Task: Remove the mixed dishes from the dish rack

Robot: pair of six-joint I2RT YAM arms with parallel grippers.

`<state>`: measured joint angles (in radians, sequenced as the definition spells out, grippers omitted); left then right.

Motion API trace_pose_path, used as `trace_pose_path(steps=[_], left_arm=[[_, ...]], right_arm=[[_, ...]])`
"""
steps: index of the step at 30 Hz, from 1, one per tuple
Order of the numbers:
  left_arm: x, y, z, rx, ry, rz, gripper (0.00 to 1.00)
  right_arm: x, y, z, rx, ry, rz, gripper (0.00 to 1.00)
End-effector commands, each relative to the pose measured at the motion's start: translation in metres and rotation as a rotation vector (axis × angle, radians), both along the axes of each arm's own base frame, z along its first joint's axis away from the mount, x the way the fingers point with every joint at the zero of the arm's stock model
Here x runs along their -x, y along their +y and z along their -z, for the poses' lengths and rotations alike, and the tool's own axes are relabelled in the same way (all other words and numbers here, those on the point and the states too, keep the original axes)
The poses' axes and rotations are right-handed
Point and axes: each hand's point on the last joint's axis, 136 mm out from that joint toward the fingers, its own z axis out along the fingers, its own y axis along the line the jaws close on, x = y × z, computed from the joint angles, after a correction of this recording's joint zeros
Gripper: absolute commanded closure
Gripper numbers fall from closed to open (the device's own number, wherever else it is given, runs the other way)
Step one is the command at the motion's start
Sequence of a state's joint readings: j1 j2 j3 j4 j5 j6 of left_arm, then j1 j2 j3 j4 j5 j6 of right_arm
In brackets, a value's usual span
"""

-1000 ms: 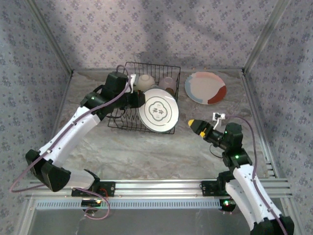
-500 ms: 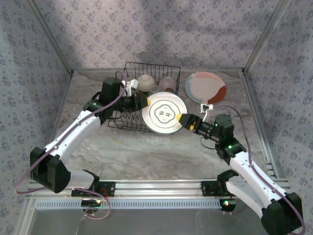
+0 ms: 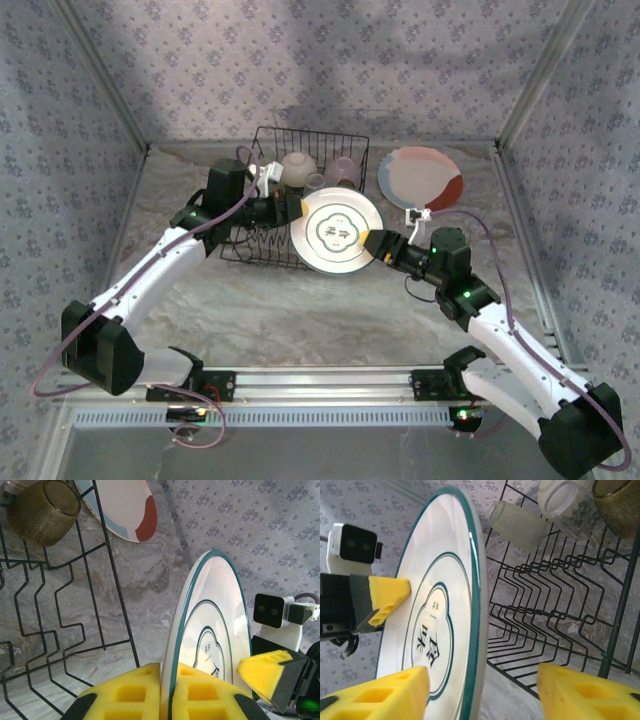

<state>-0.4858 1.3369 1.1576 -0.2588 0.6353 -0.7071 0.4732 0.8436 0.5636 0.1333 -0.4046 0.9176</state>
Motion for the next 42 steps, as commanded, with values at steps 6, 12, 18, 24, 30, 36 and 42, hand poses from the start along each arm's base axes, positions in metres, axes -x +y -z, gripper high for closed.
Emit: trace_pose_path(steps=[6,12,18,24,30,36,42], left_arm=[[-0.002,0.001,-0.01,0.004,-0.062,0.013,1.0],[-0.003,0.002,-0.007,-0.01,-0.067,0.008,1.0],[-0.004,0.002,-0.004,-0.021,-0.073,0.01,1.0],[-0.002,0.003,-0.001,-0.026,-0.075,0.014,1.0],[-0.001,0.003,0.001,-0.027,-0.076,0.019,0.87],[0.003,0.009,-0.005,-0.03,-0.113,0.003,0.22],[0.008,0.021,-0.013,-0.059,-0.152,-0.041,0.01]], right_arm=[[-0.004,0.0,-0.003,0.037,0.01,0.024,0.59],[-0.005,0.003,-0.001,0.044,0.021,0.019,0.7],[-0.006,0.003,0.002,0.049,0.038,0.025,0.86],[-0.008,0.004,0.004,0.053,0.051,0.029,1.0],[-0.009,0.007,0.009,0.06,0.075,0.016,1.0],[-0.013,-0.004,0.007,0.057,0.082,0.043,1.0],[-0.03,-0.028,0.0,0.012,0.091,0.108,1.0]])
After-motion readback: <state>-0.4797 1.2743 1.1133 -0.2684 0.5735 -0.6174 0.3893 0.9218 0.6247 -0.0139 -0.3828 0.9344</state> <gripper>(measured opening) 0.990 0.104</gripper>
